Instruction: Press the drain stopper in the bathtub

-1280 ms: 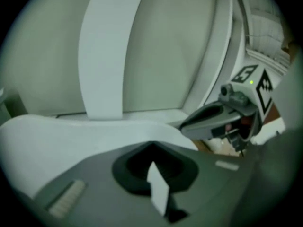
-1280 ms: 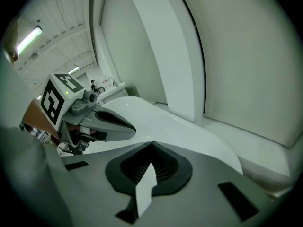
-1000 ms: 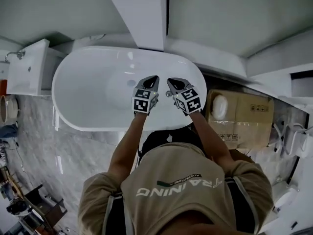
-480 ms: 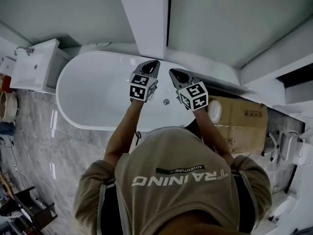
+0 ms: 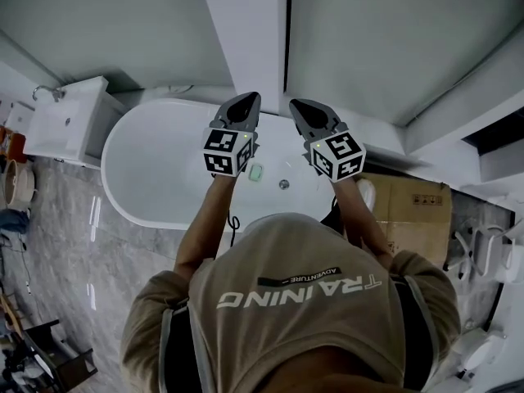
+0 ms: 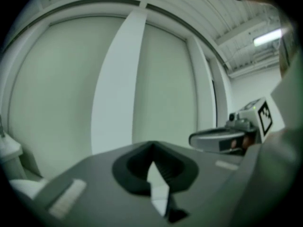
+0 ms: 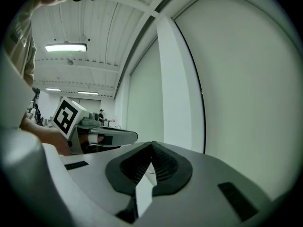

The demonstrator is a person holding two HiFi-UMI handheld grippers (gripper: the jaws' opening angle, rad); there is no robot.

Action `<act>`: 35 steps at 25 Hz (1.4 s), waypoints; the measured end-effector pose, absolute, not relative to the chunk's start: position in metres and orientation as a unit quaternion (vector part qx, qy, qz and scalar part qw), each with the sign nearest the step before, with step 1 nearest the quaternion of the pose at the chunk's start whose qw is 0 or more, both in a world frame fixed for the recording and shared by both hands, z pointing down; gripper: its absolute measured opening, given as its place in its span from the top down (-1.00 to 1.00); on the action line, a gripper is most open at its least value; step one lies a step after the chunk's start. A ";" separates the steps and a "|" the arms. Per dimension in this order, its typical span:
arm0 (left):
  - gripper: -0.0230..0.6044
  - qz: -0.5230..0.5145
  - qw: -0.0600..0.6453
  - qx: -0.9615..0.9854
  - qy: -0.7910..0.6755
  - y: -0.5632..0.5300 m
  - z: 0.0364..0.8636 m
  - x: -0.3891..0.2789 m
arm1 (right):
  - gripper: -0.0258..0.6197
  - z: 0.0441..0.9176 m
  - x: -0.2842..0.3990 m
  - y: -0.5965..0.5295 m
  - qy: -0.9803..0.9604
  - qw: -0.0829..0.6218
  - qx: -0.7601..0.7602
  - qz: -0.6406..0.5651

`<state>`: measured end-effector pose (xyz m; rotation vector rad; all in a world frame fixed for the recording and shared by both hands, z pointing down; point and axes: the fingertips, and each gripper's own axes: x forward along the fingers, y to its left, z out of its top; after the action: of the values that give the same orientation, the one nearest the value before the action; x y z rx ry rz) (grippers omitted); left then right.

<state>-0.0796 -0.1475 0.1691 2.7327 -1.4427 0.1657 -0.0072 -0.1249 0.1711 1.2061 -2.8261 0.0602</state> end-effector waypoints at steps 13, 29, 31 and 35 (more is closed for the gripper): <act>0.92 0.065 -0.054 0.882 -0.463 -0.145 0.128 -0.071 | 0.89 0.139 -0.001 -0.135 -0.923 0.033 0.382 -0.027; 0.92 0.070 -0.034 0.881 -0.468 -0.136 0.145 -0.056 | 0.89 0.156 0.014 -0.115 -0.931 0.027 0.365 0.000; 0.92 0.071 -0.038 0.884 -0.460 -0.135 0.145 -0.048 | 0.89 0.154 0.018 -0.113 -0.930 0.025 0.368 -0.006; 0.92 0.068 -0.045 0.889 -0.451 -0.134 0.139 -0.041 | 0.90 0.149 0.023 -0.113 -0.927 0.019 0.376 -0.007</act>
<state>-0.0408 -0.1341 0.1385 2.8746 -1.4604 0.2209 0.0228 -0.1128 0.1485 1.1662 -2.8768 -0.0220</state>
